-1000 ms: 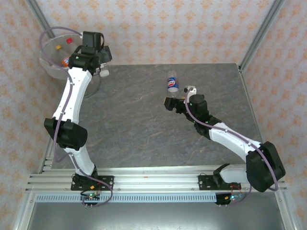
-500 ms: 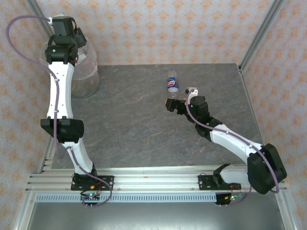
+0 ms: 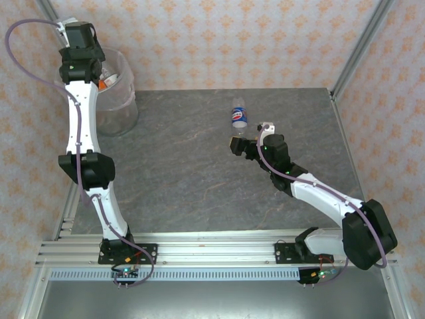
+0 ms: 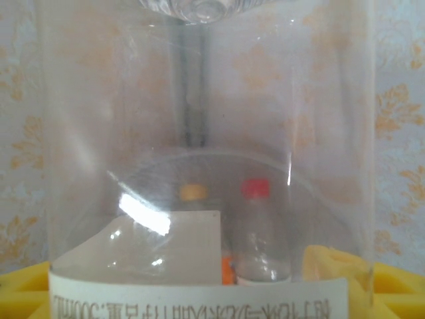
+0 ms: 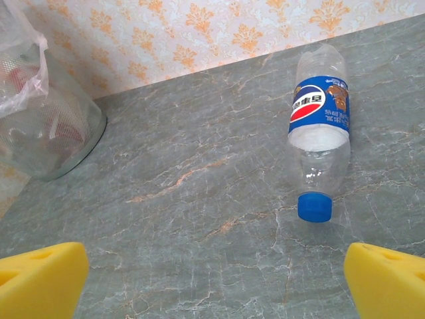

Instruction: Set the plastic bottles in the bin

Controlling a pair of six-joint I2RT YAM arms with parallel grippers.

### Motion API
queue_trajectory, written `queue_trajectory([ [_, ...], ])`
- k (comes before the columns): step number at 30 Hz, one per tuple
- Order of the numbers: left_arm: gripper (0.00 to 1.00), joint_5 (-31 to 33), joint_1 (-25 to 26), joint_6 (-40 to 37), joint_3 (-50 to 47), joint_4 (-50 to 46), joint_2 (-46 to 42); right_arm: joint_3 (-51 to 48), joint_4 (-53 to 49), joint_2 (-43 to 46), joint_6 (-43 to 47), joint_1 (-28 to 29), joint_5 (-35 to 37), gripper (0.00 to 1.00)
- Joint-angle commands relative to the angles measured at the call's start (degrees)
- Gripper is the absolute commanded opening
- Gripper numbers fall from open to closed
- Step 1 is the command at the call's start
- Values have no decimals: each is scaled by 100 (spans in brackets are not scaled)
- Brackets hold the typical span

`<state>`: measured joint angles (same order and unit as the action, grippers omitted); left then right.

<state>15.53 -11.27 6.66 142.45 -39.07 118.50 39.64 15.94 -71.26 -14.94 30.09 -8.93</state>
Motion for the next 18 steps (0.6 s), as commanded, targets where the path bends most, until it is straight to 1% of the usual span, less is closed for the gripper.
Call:
queue_trajectory([
  [1,53,459,-47,-441,360,715,257,-50,150,130,-82,17,115,99],
  [6,53,794,-77,-852,997,793,834,-88,172,135,-153,17,132,99],
  [9,53,1162,-99,-991,1074,962,1018,-118,163,148,-166,16,170,99],
  [11,54,1173,-157,-959,1065,982,1084,-140,172,141,-169,20,206,99],
  [15,56,957,-227,-937,974,906,1195,-136,188,78,-184,15,216,99],
  [18,57,1177,-232,-898,985,774,1327,-98,190,39,-171,22,188,99],
])
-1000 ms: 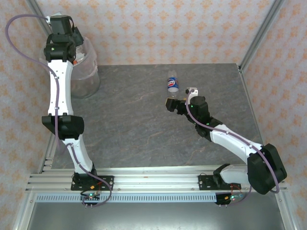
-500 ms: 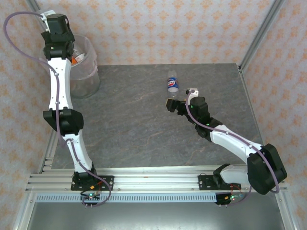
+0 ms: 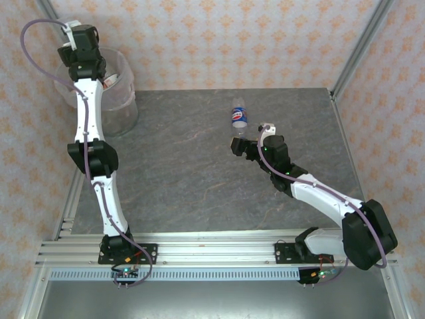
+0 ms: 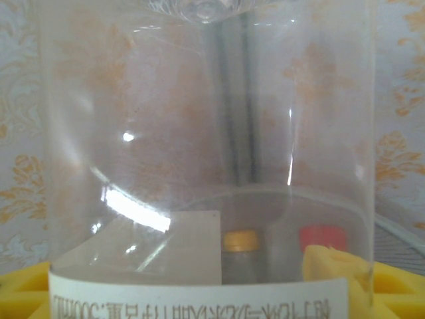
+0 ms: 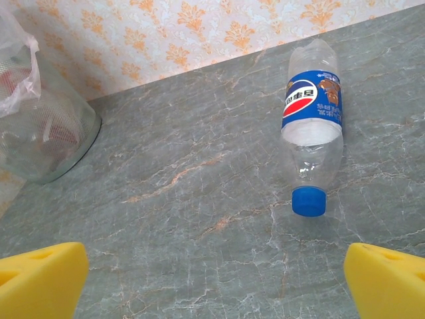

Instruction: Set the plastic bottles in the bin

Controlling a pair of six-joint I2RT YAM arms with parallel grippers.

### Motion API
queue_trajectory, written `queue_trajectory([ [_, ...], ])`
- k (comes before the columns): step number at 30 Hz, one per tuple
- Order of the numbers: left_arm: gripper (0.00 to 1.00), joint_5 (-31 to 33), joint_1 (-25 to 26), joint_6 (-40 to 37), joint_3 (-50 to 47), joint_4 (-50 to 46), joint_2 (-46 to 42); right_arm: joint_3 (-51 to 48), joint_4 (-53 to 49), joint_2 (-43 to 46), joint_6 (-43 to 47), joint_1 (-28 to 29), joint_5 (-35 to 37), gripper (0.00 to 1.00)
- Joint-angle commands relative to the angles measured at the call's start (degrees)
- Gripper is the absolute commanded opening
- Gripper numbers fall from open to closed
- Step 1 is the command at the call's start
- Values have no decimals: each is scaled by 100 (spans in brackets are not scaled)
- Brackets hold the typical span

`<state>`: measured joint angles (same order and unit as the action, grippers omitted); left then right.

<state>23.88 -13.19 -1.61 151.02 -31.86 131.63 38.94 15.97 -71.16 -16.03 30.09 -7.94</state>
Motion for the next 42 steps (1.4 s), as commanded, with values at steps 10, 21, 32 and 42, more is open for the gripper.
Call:
queue_trajectory([
  [10,88,627,-44,374,304,-450,206,-28,145,58,-119,17,62,99],
  [21,100,-292,-37,1362,333,-948,-134,11,-1,3,-187,20,405,99],
  [32,100,-1288,619,1770,323,-1338,-600,344,-795,-474,-672,-296,876,99],
  [42,100,-1727,1517,1883,-25,-1528,-895,559,-1067,-947,-844,-422,842,99],
])
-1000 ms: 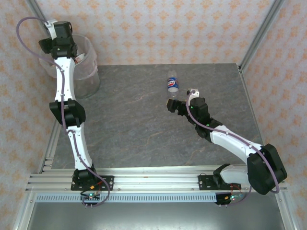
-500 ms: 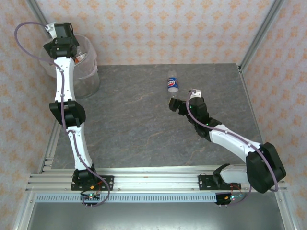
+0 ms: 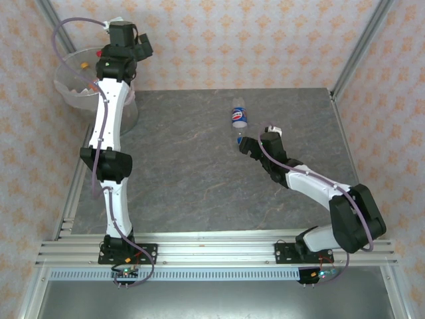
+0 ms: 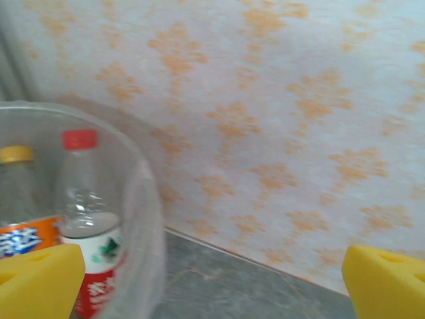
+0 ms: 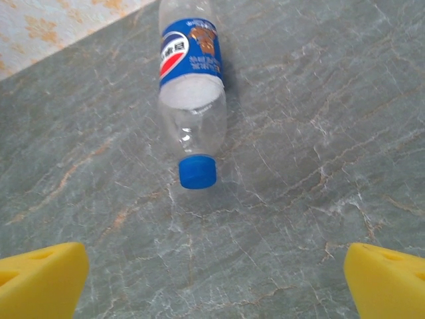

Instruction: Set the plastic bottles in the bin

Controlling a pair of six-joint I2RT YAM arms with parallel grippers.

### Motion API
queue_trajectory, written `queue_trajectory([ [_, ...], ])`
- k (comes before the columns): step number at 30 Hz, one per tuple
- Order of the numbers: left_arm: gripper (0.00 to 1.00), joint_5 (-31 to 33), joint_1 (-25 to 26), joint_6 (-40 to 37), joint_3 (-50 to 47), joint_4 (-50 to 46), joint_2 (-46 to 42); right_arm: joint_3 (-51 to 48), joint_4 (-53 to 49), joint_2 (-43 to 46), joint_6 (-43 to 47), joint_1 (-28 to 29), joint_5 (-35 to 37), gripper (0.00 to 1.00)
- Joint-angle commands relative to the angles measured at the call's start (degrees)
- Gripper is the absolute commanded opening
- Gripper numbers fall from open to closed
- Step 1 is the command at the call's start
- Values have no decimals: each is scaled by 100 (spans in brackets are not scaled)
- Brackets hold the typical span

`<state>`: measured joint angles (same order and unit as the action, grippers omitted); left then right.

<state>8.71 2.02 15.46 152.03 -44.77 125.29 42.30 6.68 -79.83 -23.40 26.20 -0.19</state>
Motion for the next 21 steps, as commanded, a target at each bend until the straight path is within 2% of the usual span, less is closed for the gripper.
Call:
queue_trajectory([
  [1,100,-220,70,238,-269,-209,-323,249,-157,-125,-107,-38,70,99],
  [10,100,-335,679,390,-1690,31,-861,425,-213,-515,62,-83,-54,99],
  [16,100,-1050,767,693,-2553,140,-1328,888,-662,-1071,241,-133,-62,98],
  [21,100,-1748,844,1180,-4219,973,-2322,1369,-880,-1623,356,-175,-358,91],
])
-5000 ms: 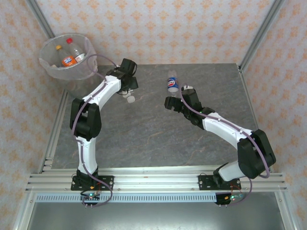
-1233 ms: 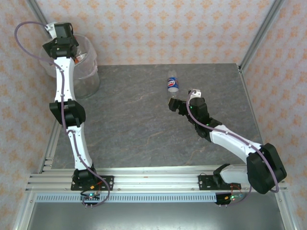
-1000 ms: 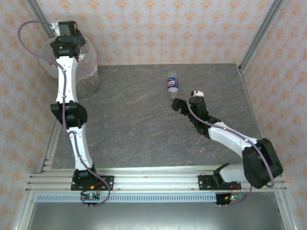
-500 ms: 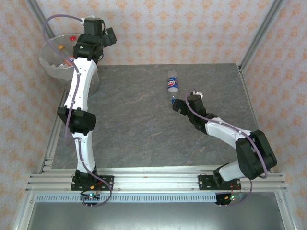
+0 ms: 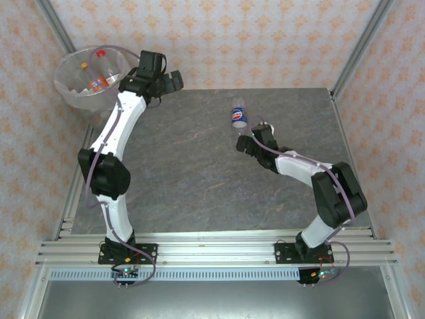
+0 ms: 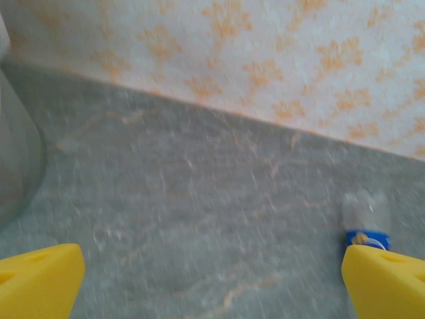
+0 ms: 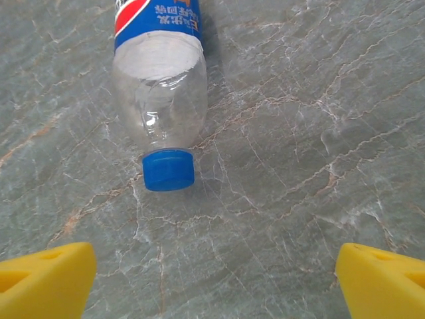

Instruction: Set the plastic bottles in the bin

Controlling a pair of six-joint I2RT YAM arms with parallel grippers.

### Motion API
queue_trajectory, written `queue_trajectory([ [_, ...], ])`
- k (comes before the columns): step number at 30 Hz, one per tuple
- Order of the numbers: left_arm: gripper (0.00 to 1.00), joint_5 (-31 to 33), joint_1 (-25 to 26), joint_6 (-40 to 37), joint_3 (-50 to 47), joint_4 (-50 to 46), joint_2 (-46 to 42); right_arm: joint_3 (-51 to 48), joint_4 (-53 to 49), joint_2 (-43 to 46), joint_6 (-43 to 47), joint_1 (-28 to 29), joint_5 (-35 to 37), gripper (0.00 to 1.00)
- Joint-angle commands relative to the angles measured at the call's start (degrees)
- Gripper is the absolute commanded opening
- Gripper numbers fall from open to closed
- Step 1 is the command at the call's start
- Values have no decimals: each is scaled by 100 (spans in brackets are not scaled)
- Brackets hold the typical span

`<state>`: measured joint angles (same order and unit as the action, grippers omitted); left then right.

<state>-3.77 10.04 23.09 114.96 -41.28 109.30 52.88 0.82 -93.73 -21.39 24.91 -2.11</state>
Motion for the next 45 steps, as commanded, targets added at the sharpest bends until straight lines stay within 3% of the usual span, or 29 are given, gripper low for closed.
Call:
queue_trajectory([
  [1,100,-616,52,526,-909,894,-930,428,-338,-371,159,-47,-221,88],
  [4,100,-726,55,592,-1631,1255,-1304,567,-179,-648,177,-50,-327,84],
  [11,100,-462,58,401,-1867,785,-1379,1121,-178,-1346,281,-85,-370,76],
  [23,100,-519,58,264,-2134,813,-1404,1857,-287,-2159,572,-162,-690,46],
  [28,100,-623,55,274,-2197,866,-1369,1766,-125,-2108,642,-163,-695,28],
  [36,100,-851,57,297,-2265,988,-1319,1636,-102,-1963,769,-162,-690,20],
  [42,100,-1103,59,360,-2360,1162,-1274,1142,231,-1512,674,-163,-699,1],
  [45,100,-1243,51,454,-2419,1292,-1240,775,456,-1182,636,-162,-744,0],
])
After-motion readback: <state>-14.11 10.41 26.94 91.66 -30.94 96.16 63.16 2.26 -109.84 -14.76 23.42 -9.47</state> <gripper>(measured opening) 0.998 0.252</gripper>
